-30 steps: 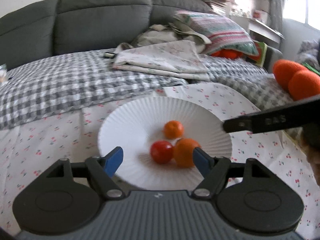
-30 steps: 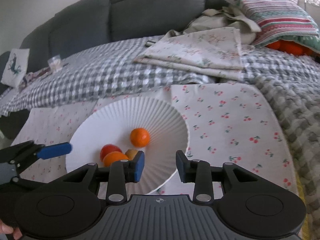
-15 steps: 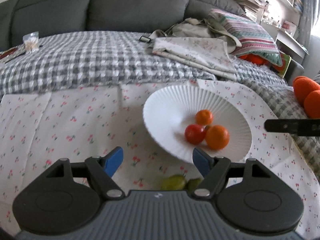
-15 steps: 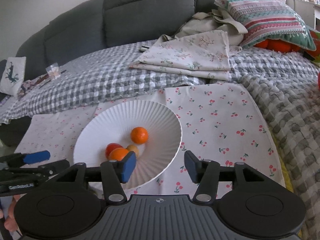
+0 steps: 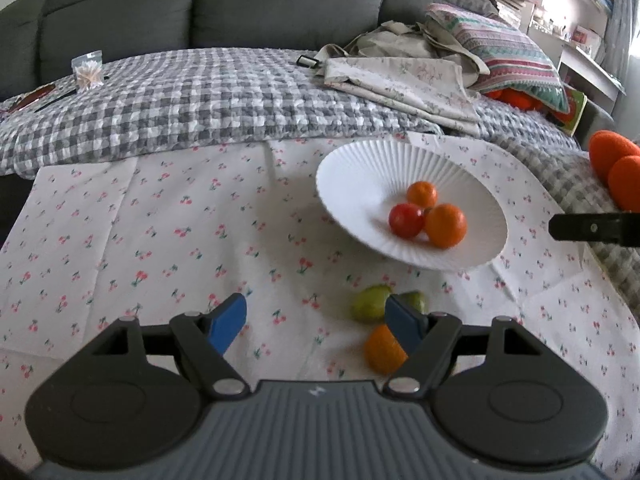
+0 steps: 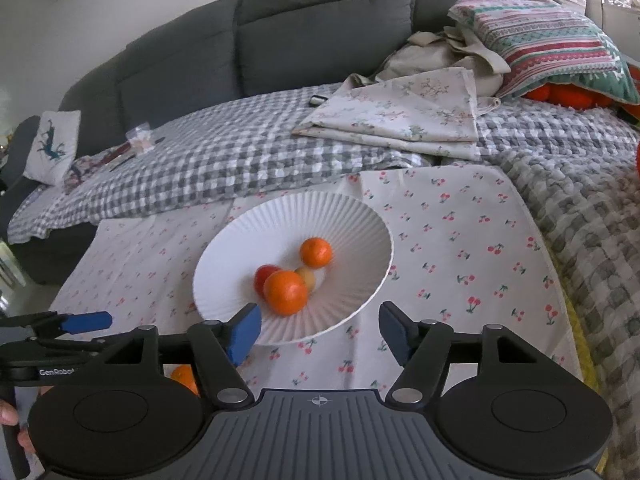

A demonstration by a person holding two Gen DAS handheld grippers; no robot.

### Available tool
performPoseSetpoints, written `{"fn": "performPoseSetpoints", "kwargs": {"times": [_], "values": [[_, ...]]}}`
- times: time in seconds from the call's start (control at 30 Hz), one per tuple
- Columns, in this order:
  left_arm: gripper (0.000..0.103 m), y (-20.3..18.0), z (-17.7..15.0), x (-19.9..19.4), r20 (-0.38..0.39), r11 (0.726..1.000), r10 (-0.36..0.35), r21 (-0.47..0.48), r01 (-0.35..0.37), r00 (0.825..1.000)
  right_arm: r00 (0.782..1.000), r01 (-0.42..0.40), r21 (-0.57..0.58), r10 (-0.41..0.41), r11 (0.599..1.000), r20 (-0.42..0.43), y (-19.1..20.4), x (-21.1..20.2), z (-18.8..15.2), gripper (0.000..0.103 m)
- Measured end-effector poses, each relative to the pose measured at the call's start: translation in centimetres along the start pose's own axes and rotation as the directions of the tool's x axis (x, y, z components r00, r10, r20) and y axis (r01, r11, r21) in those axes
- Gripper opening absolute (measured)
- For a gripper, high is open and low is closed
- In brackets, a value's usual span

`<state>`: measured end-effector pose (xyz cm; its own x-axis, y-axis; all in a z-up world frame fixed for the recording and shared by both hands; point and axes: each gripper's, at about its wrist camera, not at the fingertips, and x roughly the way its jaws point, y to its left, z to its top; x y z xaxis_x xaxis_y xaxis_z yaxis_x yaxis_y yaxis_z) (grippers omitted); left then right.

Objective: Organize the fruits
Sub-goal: 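Withdraw both open grippers back toward the remaining fruits, then grasp a brown kiwi with the left gripper while the right gripper grasps the yellow-brown tomato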

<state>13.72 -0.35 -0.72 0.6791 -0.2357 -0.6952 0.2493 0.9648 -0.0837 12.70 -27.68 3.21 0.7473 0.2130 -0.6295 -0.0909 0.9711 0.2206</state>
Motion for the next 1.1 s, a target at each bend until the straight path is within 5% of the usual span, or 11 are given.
{"fn": "performPoseSetpoints", "kwargs": {"times": [0.53,1.1], "values": [[0.073,-0.1,-3.6,-0.2,-0.091,0.997,-0.019,0.069,0.026,0.996,0.995,-0.069,-0.096,0.061,0.993,-0.081,3.7,0.1,-3.1,0.066],[0.026,-0.9,-4.6,1.3,-0.139,0.989,-0.04,0.133,0.059,0.989,0.972,-0.137,-0.105,0.113,0.985,-0.207,5.6,3.0,-5.5,0.066]]}}
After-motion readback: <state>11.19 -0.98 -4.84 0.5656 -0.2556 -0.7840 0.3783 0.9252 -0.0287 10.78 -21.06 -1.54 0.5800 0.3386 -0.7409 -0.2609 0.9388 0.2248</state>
